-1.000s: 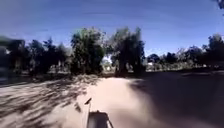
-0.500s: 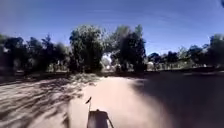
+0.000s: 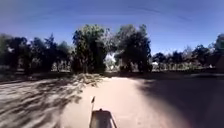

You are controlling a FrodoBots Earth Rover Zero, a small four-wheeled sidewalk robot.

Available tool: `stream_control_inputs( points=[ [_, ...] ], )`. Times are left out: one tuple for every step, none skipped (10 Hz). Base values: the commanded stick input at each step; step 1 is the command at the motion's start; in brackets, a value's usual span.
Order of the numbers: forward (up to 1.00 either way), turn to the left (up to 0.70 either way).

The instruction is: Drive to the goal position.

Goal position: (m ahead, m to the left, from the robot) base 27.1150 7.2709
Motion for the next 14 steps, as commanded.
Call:
stream_control_inputs(
  points=[
    [1.00,0.00],
    [1.00,0.00],
    [1.00,0.00],
    [1.00,0.00],
    [1.00,0.00],
    [1.00,0.00],
    [1.00,0.00],
    [1.00,0.00],
    [1.00,0.00],
    [1.00,0.00],
    [1.00,0.00],
    [1.00,0.00],
    [1.00,0.00],
    [1.00,0.00]
  ],
)
